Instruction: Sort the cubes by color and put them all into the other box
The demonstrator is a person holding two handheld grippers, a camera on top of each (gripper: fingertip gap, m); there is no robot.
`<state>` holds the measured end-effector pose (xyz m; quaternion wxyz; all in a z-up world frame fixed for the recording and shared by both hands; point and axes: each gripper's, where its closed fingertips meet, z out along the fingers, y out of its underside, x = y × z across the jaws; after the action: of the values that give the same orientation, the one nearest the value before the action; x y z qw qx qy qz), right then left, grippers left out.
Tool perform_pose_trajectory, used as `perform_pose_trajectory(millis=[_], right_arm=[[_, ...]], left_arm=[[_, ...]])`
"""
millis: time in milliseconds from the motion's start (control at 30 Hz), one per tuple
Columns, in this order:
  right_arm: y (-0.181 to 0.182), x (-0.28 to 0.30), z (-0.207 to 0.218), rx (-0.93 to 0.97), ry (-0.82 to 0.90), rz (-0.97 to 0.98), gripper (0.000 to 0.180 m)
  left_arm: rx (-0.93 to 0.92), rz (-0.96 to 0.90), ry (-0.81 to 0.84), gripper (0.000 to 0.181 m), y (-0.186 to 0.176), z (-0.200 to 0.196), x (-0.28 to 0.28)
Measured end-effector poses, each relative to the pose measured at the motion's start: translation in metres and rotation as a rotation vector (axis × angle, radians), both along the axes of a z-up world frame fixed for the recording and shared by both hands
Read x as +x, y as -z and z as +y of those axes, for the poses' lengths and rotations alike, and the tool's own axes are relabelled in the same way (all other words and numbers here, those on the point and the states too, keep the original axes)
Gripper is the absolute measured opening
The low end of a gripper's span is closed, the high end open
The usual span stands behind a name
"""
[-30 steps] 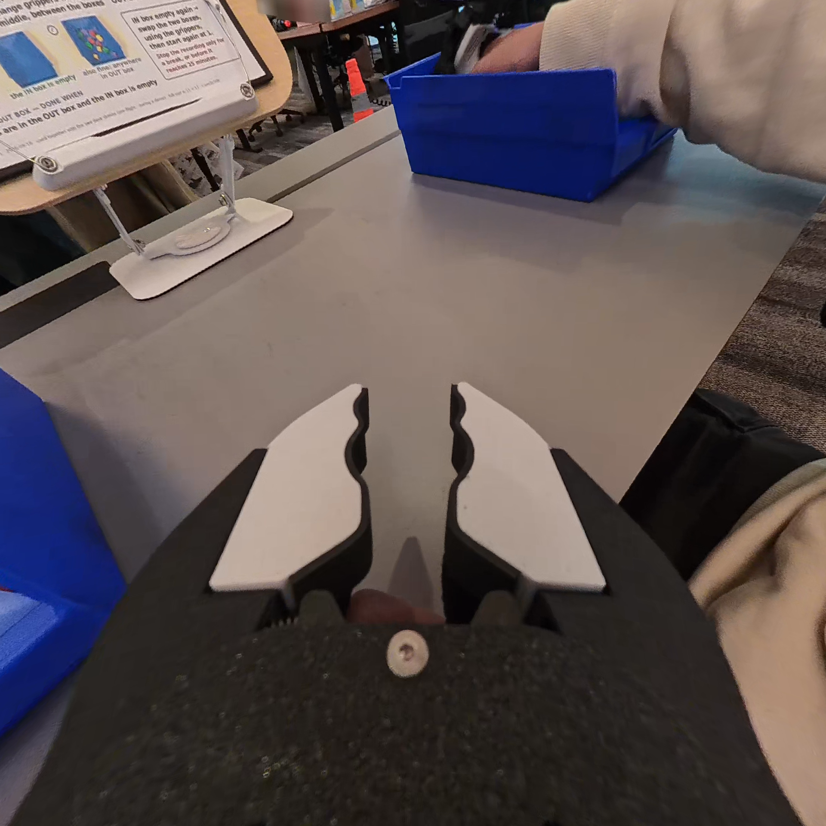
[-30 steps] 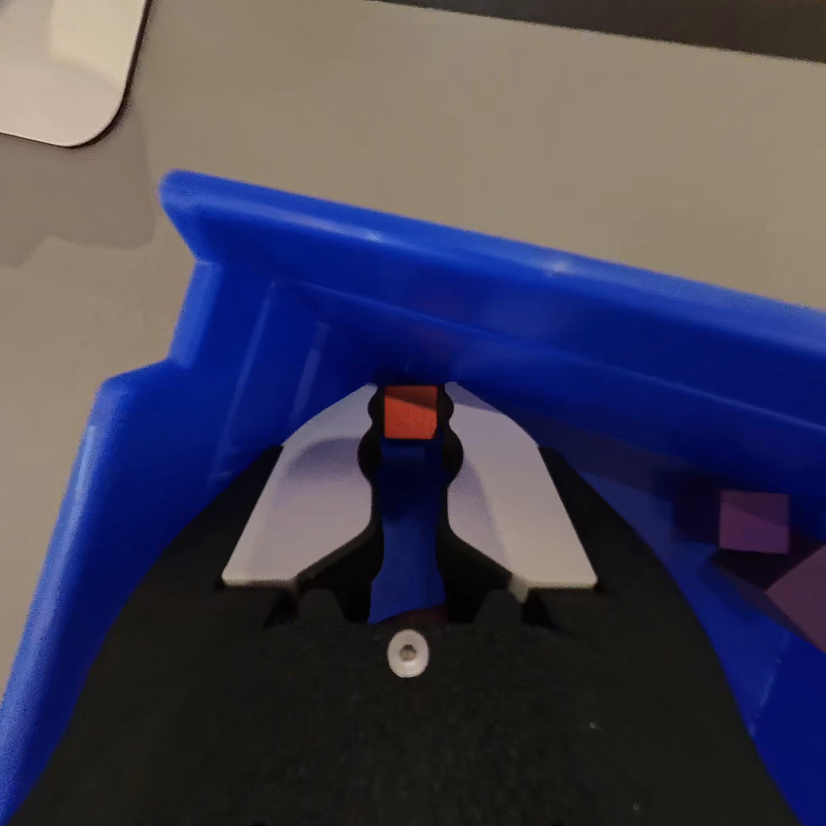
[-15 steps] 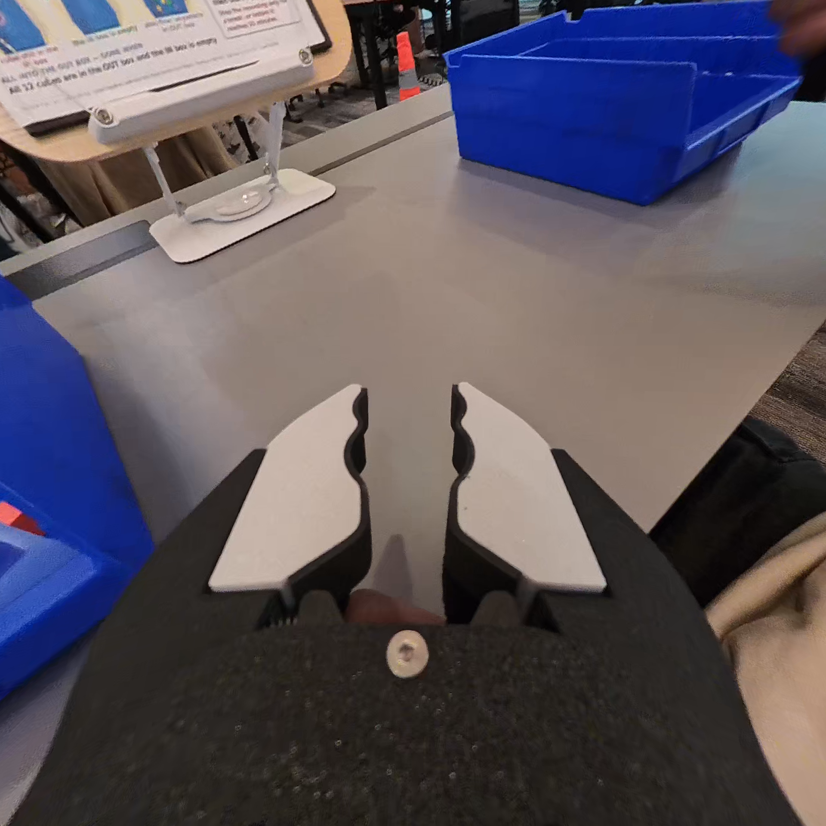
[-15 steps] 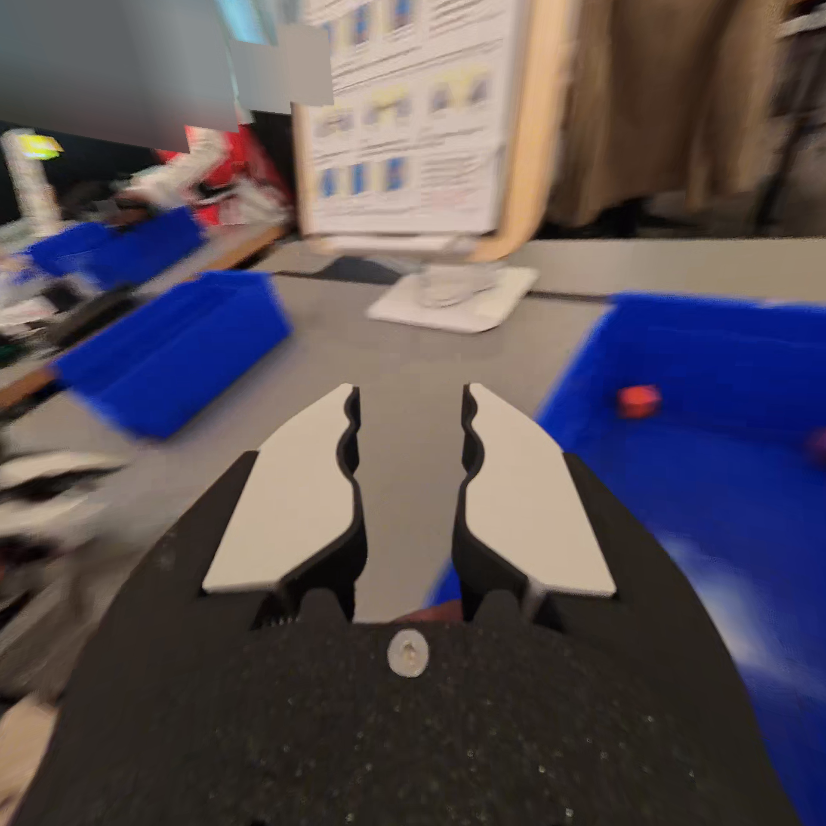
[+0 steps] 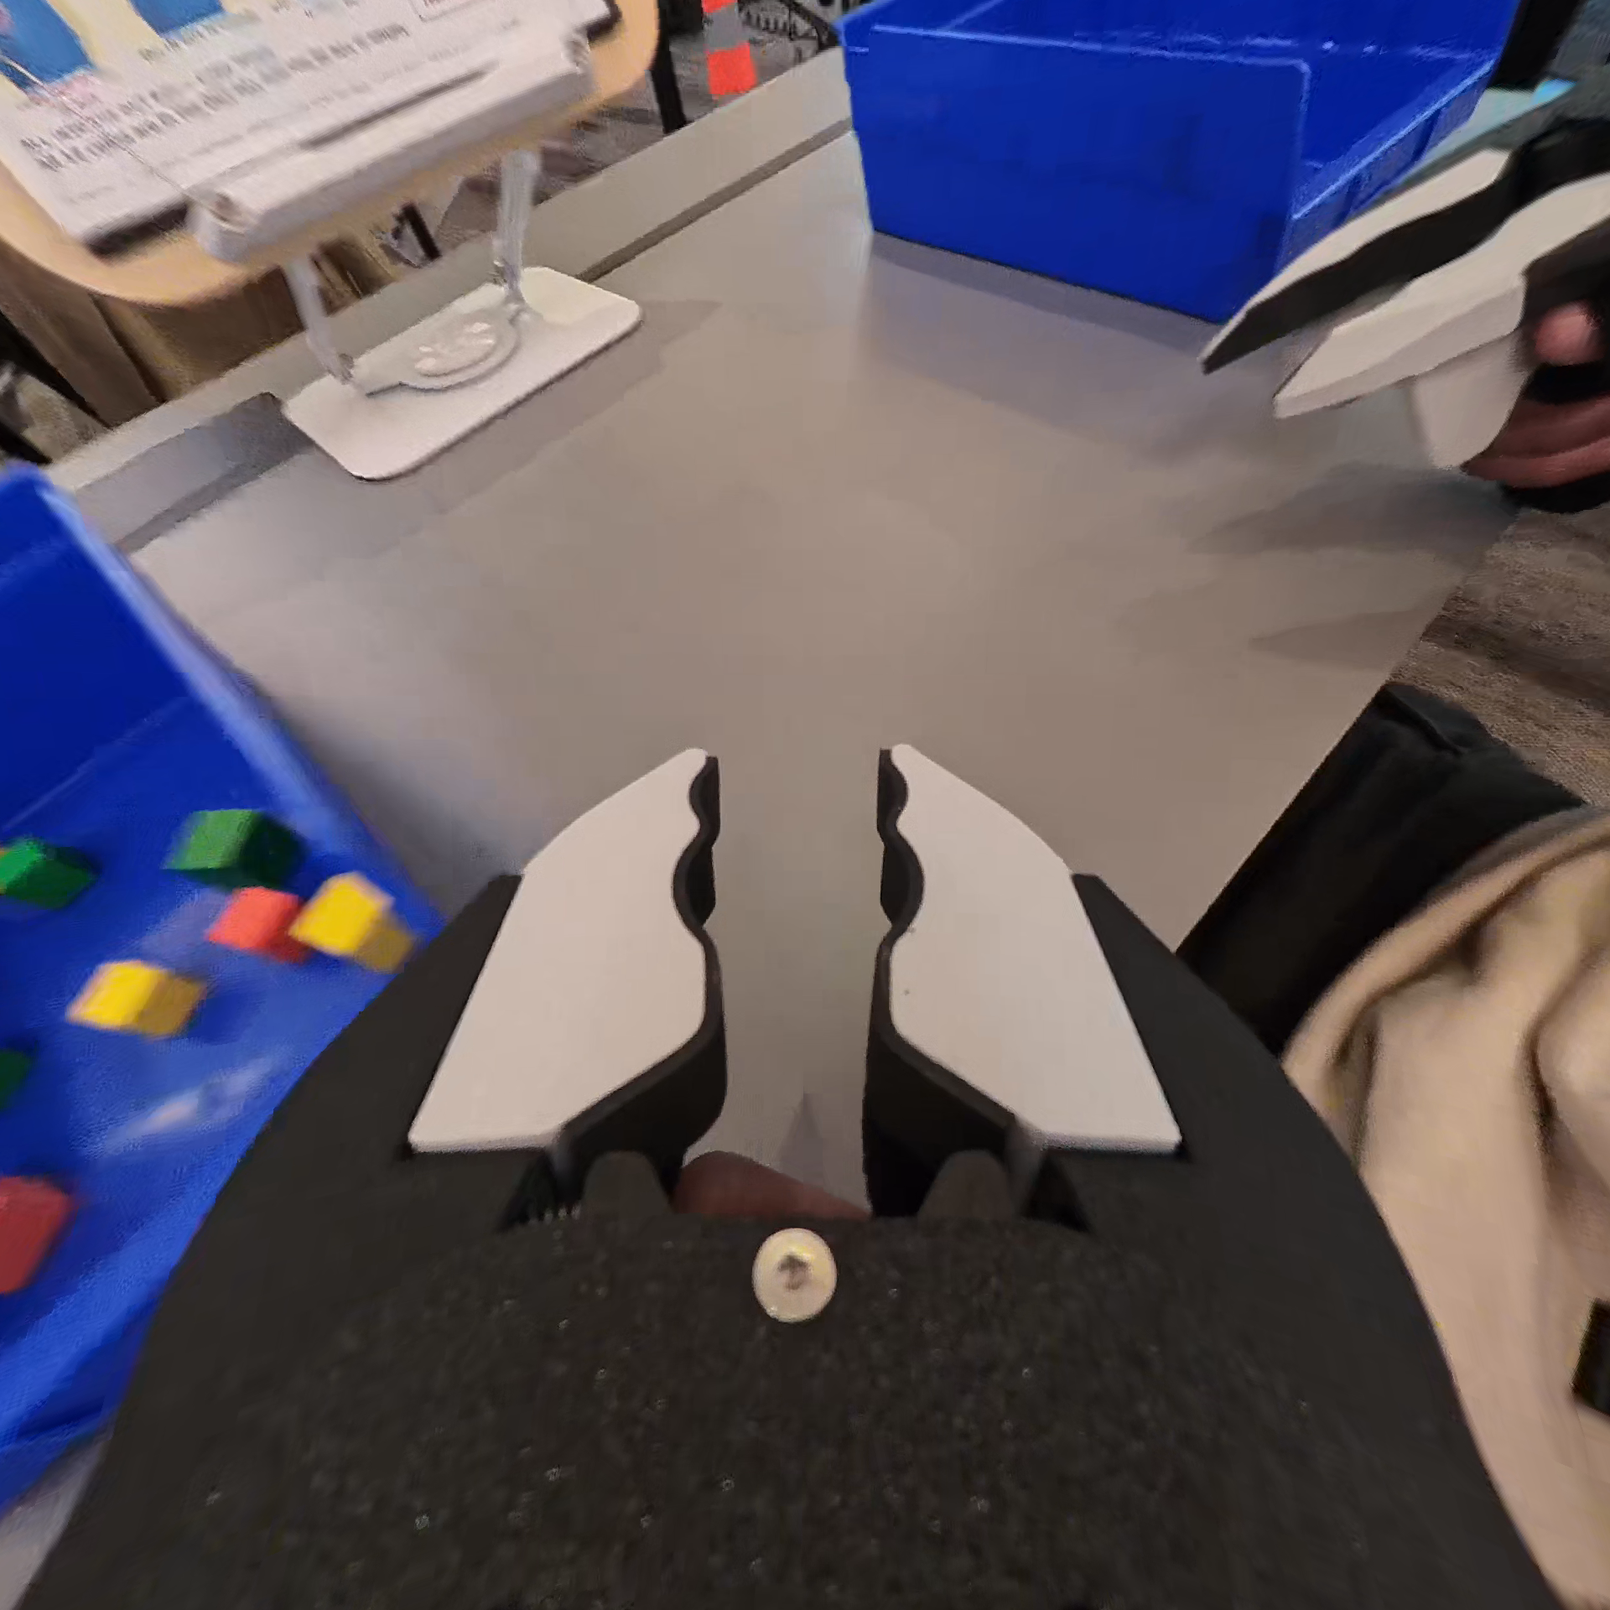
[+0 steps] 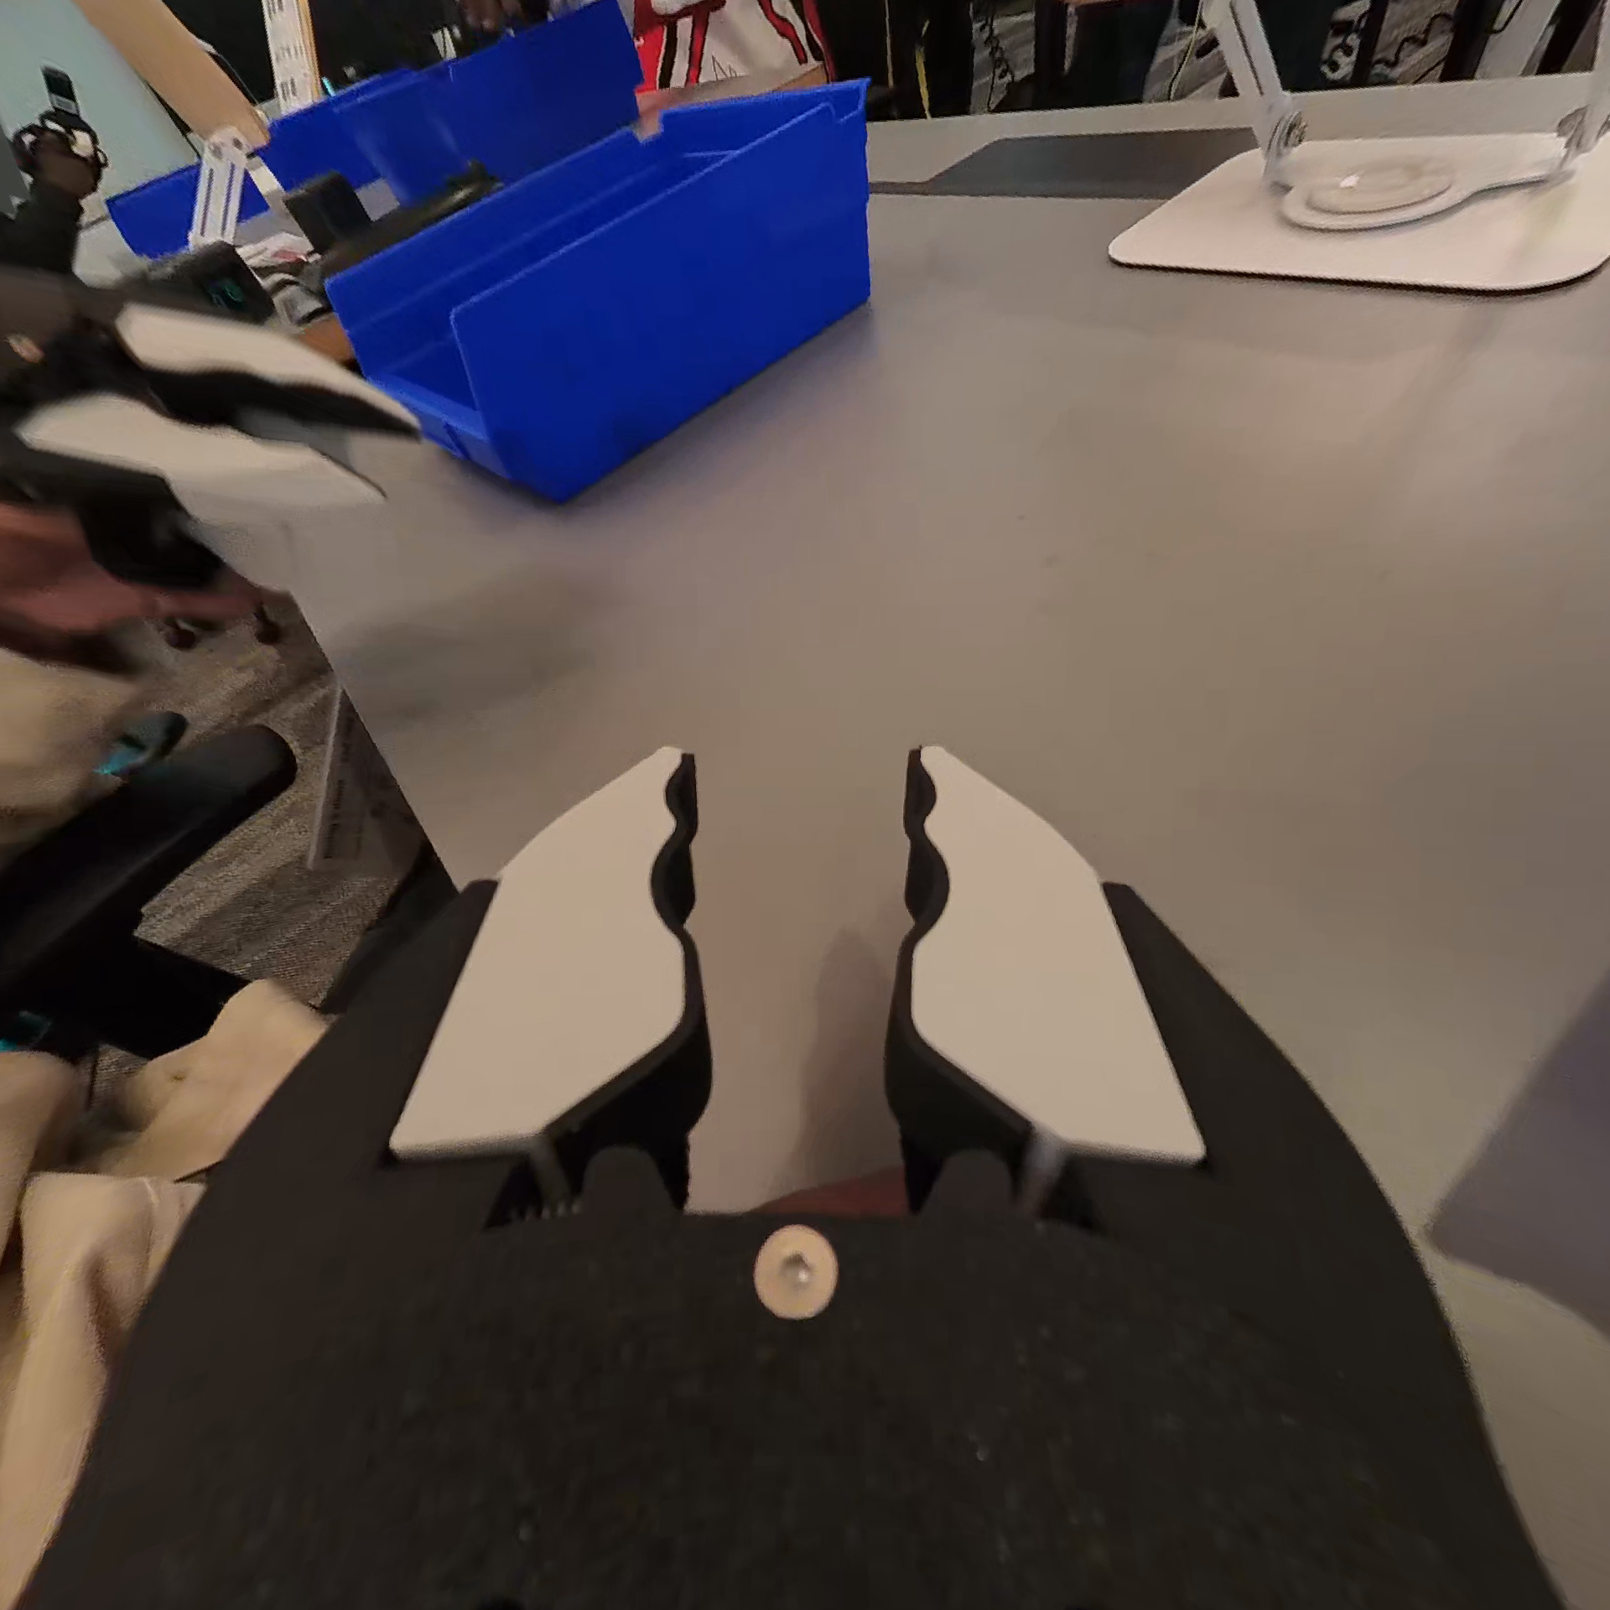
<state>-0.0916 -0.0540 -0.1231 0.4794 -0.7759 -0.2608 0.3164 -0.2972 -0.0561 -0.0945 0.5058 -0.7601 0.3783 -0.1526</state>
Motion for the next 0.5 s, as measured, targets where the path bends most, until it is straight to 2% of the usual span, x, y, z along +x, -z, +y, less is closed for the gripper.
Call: perform_pose_trajectory(millis=[100,167,300,500], right_arm=[[0.000,-0.001,0.000,0.006,-0.010,-0.009,0.046],[0.001,-0.003,0.001,0.001,-0.022,-0.007,0.045],[0.007,-0.005,0.003,-0.022,-0.032,-0.017,0.045],[0.011,-0.002,0.004,-0.032,-0.020,-0.040,0.045]], left_arm=[[0.029,0.170,-0.054,0.031,-0.030,0.028,-0.059],[-0.014,0.357,-0.073,0.033,-0.031,0.057,-0.099],[-0.221,0.629,0.030,0.038,0.010,0.107,-0.142],[-0.400,0.736,0.097,0.038,0.058,0.153,-0.151]])
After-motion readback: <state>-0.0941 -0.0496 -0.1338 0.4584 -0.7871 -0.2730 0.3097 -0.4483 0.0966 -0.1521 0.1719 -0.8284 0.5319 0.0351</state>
